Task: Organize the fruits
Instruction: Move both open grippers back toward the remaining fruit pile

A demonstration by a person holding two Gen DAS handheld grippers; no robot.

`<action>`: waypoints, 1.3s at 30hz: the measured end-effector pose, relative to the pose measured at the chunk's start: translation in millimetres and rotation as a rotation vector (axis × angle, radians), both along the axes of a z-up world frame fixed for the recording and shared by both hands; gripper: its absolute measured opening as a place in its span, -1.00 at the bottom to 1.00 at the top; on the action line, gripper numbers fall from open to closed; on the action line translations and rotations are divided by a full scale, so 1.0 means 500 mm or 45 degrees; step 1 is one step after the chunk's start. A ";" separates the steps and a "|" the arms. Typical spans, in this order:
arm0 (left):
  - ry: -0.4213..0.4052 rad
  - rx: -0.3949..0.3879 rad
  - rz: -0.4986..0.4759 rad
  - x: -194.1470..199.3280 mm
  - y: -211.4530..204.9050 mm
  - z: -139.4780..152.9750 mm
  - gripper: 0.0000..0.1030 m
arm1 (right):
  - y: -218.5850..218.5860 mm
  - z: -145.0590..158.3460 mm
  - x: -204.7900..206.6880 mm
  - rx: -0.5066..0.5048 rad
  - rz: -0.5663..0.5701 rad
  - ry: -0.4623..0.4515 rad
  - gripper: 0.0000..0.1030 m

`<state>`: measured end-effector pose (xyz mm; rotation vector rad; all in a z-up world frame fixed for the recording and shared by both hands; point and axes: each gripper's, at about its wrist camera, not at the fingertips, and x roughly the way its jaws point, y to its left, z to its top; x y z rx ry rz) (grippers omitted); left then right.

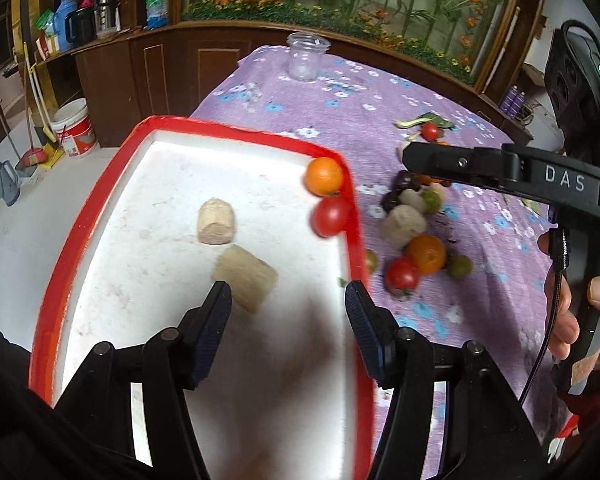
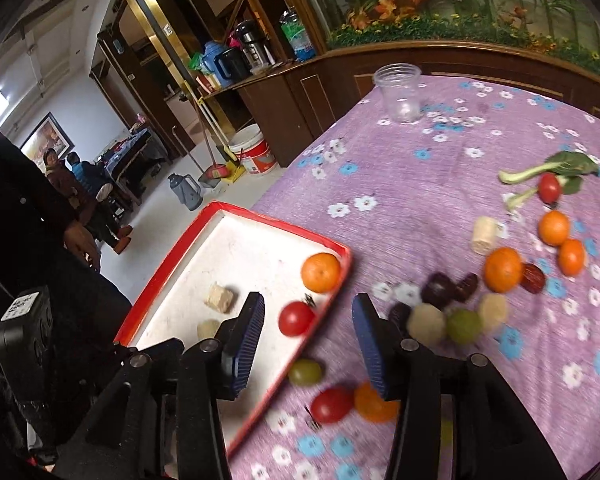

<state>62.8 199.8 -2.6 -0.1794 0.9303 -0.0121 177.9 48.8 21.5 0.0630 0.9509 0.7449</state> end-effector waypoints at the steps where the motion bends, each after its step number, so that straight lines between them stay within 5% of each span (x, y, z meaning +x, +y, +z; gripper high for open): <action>1: -0.004 0.000 -0.008 -0.001 -0.007 0.003 0.13 | -0.012 0.003 -0.005 0.004 -0.006 0.001 -0.08; 25: -0.008 0.063 -0.182 -0.003 -0.162 -0.001 0.12 | -0.213 -0.039 -0.074 0.015 -0.134 0.053 -0.05; 39: 0.010 0.128 -0.234 0.062 -0.194 -0.021 0.12 | -0.258 -0.046 0.026 -0.019 -0.217 0.046 -0.06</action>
